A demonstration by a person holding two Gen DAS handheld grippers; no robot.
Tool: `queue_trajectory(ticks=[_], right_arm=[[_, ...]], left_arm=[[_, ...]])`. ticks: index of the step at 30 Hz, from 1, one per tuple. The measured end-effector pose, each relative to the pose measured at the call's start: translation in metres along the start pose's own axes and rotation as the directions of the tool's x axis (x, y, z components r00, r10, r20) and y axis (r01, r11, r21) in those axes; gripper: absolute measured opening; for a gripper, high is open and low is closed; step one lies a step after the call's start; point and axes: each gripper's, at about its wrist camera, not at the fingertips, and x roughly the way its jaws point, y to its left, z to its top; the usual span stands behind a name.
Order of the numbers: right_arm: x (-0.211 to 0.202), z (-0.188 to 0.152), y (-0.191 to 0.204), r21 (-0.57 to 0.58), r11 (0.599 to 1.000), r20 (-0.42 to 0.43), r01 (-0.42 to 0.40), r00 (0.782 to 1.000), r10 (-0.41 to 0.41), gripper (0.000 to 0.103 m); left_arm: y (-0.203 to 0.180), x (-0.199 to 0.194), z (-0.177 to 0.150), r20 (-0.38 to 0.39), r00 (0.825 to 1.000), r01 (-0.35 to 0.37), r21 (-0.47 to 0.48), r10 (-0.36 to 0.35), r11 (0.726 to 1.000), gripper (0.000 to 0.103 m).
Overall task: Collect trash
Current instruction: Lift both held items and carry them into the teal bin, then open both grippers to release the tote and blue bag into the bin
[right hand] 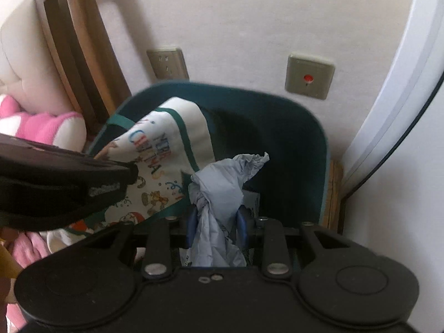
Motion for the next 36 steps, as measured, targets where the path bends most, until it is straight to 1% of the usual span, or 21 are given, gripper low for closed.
queue_trajectory(ticks=[4, 10, 12, 15, 16, 19, 23, 29, 34, 36], right_arm=[[0.009, -0.005, -0.003, -0.014, 1.000, -0.032, -0.010, 0.999, 0.009, 0.030], [0.011, -0.013, 0.004, -0.088, 0.996, -0.051, -0.015, 0.999, 0.011, 0.033], [0.012, -0.015, 0.004, -0.105, 0.994, -0.058, -0.022, 0.998, 0.016, 0.033], [0.009, -0.016, 0.006, -0.138, 0.990, -0.055, -0.034, 0.998, 0.027, 0.041], [0.007, -0.017, 0.008, -0.150, 0.988, -0.050, -0.043, 0.998, 0.036, 0.046], [0.000, -0.016, 0.010, -0.166, 0.985, -0.029, -0.042, 0.999, 0.038, 0.049], [-0.010, -0.014, 0.007, -0.137, 0.990, -0.010, -0.046, 0.999, 0.045, 0.051], [-0.038, -0.013, 0.010, -0.118, 0.992, 0.035, -0.048, 0.998, 0.052, 0.052], [-0.067, -0.019, 0.012, -0.093, 0.994, 0.086, -0.057, 0.994, 0.065, 0.054], [-0.079, -0.023, 0.015, -0.085, 0.994, 0.105, -0.065, 0.992, 0.074, 0.054]], left_arm=[[-0.006, 0.016, -0.002, -0.032, 0.999, -0.023, 0.010, 0.023, 1.000, 0.005], [-0.009, 0.033, -0.008, -0.084, 0.996, -0.008, 0.030, 0.010, 1.000, 0.007], [-0.009, 0.037, -0.009, -0.102, 0.995, 0.001, 0.022, 0.001, 1.000, 0.010], [-0.007, 0.037, -0.011, -0.114, 0.993, 0.021, 0.008, -0.020, 1.000, 0.017], [-0.006, 0.035, -0.011, -0.110, 0.994, 0.024, 0.009, -0.023, 1.000, 0.021], [-0.002, 0.030, -0.012, -0.095, 0.995, 0.041, 0.007, -0.040, 0.999, 0.027], [0.003, 0.018, -0.013, -0.072, 0.995, 0.071, 0.011, -0.070, 0.997, 0.027], [0.012, -0.016, -0.020, -0.007, 0.995, 0.102, 0.038, -0.102, 0.994, 0.028], [0.026, -0.049, -0.030, 0.058, 0.985, 0.161, 0.042, -0.163, 0.986, 0.028], [0.034, -0.060, -0.035, 0.080, 0.981, 0.171, 0.043, -0.174, 0.984, 0.028]])
